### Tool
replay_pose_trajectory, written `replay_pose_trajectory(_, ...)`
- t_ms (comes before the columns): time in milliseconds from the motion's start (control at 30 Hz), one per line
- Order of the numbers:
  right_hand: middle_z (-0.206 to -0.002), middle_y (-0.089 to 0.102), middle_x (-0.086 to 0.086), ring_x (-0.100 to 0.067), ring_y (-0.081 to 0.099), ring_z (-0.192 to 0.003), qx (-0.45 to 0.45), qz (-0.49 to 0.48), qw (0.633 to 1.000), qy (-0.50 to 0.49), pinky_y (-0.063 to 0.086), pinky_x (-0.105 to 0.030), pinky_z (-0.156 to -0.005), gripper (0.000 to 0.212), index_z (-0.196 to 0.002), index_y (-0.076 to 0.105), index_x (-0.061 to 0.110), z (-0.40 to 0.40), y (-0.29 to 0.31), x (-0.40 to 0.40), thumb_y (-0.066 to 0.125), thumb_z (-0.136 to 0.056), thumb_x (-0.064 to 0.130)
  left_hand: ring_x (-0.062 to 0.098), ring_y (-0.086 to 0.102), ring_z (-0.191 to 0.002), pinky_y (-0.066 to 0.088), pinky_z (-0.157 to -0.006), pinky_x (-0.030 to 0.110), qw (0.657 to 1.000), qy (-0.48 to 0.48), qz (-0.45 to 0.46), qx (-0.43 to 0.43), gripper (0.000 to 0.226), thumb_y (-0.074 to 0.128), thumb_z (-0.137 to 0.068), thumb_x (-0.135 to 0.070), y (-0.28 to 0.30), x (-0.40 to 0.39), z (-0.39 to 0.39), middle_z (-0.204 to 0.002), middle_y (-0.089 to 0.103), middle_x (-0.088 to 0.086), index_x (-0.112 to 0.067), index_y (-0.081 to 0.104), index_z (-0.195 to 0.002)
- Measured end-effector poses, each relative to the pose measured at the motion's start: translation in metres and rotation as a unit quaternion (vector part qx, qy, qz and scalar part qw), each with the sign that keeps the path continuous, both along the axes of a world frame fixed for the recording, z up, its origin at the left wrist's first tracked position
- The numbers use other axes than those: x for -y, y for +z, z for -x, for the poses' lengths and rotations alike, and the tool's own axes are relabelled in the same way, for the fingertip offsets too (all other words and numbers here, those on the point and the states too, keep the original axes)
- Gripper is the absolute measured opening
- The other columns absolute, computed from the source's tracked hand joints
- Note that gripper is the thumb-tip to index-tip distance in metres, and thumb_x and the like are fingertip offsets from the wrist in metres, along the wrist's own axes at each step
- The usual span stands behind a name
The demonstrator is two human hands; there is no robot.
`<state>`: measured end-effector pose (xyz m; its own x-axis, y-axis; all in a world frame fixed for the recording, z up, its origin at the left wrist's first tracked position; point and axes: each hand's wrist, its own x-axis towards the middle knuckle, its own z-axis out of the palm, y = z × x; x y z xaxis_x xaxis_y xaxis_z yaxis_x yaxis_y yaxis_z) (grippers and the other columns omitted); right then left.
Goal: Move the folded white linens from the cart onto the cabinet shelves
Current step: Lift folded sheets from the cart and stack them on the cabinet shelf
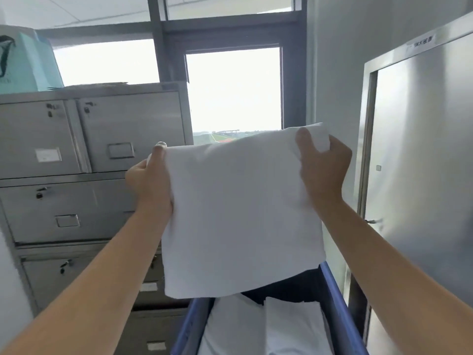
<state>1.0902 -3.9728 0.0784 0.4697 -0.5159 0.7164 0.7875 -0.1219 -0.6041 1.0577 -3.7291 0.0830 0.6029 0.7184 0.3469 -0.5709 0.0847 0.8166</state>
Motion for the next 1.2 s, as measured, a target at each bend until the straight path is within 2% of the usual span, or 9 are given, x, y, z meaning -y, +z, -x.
replay_pose_trajectory(67, -0.049, 0.033, 0.008, -0.005, 0.028, -0.046, 0.001, 0.001, 1.0, -0.012, 0.027, -0.019, -0.045, 0.049, -0.054, 0.04, 0.006, -0.014, 0.0, 0.02, 0.072, -0.086, 0.027, 0.015, 0.023, -0.05, 0.021, -0.045, 0.023, 1.0, -0.011, 0.001, -0.003, 0.059, 0.073, -0.08, -0.034, -0.002, 0.017, -0.017, -0.054, 0.024, -0.005, -0.023, 0.024, -0.051)
replay_pose_trajectory(167, -0.044, 0.031, 0.011, -0.005, 0.028, -0.045, -0.002, 0.003, 1.0, -0.02, 0.027, -0.019, -0.045, 0.049, -0.052, 0.038, 0.015, -0.035, -0.002, 0.045, 0.072, -0.086, 0.027, 0.014, 0.02, -0.047, 0.019, -0.044, 0.021, 1.0, -0.015, -0.004, -0.006, 0.067, 0.073, -0.082, -0.033, -0.004, 0.04, -0.04, -0.048, 0.021, -0.008, -0.022, 0.022, -0.04)
replay_pose_trajectory(333, -0.044, 0.034, 0.013, -0.004, 0.031, -0.045, -0.005, -0.007, 1.0, -0.001, 0.029, -0.018, -0.045, 0.047, -0.052, 0.042, 0.017, -0.067, -0.009, 0.075, 0.072, -0.086, 0.029, 0.01, 0.022, -0.04, 0.023, -0.041, 0.017, 1.0, -0.005, -0.002, -0.004, 0.069, 0.073, -0.085, -0.031, -0.006, 0.073, -0.065, -0.043, 0.023, -0.011, -0.02, 0.025, -0.036)
replay_pose_trajectory(533, -0.046, 0.032, 0.012, -0.004, 0.03, -0.044, -0.017, -0.008, 1.0, 0.011, 0.028, -0.018, -0.044, 0.048, -0.054, 0.043, 0.008, -0.099, -0.022, 0.096, 0.073, -0.086, 0.028, 0.01, 0.025, -0.04, 0.024, -0.042, 0.018, 1.0, 0.015, 0.009, -0.003, 0.058, 0.075, -0.083, -0.031, -0.013, 0.094, -0.089, -0.042, 0.026, -0.012, -0.02, 0.028, -0.05)
replay_pose_trajectory(700, -0.049, 0.038, 0.004, -0.005, 0.034, -0.045, -0.038, -0.005, 0.999, 0.011, 0.03, -0.02, -0.044, 0.048, -0.058, 0.05, 0.001, -0.125, -0.043, 0.101, 0.073, -0.085, 0.032, 0.007, 0.023, -0.036, 0.022, -0.039, 0.016, 0.999, 0.025, -0.005, -0.022, 0.061, 0.073, -0.086, -0.028, -0.028, 0.1, -0.108, -0.039, 0.025, -0.014, -0.02, 0.027, -0.046)
replay_pose_trajectory(800, -0.044, 0.038, 0.013, -0.004, 0.034, -0.043, -0.059, -0.008, 0.998, 0.013, 0.031, -0.019, -0.043, 0.047, -0.053, 0.048, 0.01, -0.14, -0.055, 0.099, 0.073, -0.086, 0.032, 0.009, 0.02, -0.043, 0.019, -0.042, 0.021, 0.999, 0.026, -0.025, -0.036, 0.058, 0.074, -0.083, -0.031, -0.036, 0.095, -0.131, -0.043, 0.022, -0.012, -0.02, 0.025, -0.055)
replay_pose_trajectory(933, -0.039, 0.036, 0.014, -0.004, 0.034, -0.04, -0.073, -0.005, 0.997, 0.004, 0.027, -0.014, -0.043, 0.049, -0.051, 0.041, 0.023, -0.157, -0.067, 0.088, 0.074, -0.087, 0.026, 0.013, 0.02, -0.05, 0.019, -0.047, 0.026, 0.999, 0.006, -0.017, -0.048, 0.057, 0.075, -0.081, -0.033, -0.055, 0.079, -0.163, -0.048, 0.022, -0.009, -0.021, 0.025, -0.055)
replay_pose_trajectory(1067, -0.041, 0.037, 0.016, -0.001, 0.033, -0.042, -0.087, 0.012, 0.996, -0.025, 0.027, -0.014, -0.044, 0.048, -0.052, 0.041, 0.025, -0.174, -0.074, 0.073, 0.074, -0.087, 0.028, 0.012, 0.02, -0.047, 0.019, -0.046, 0.024, 0.998, -0.03, -0.011, -0.056, 0.06, 0.074, -0.084, -0.03, -0.071, 0.064, -0.193, -0.046, 0.02, -0.011, -0.02, 0.022, -0.055)
replay_pose_trajectory(1200, -0.05, 0.034, 0.013, -0.002, 0.029, -0.047, -0.098, 0.021, 0.994, -0.054, 0.027, -0.018, -0.046, 0.047, -0.054, 0.041, 0.022, -0.194, -0.083, 0.058, 0.074, -0.086, 0.032, 0.013, 0.021, -0.049, 0.021, -0.047, 0.025, 0.996, -0.062, -0.006, -0.061, 0.059, 0.074, -0.084, -0.029, -0.084, 0.046, -0.227, -0.047, 0.021, -0.011, -0.021, 0.022, -0.056)
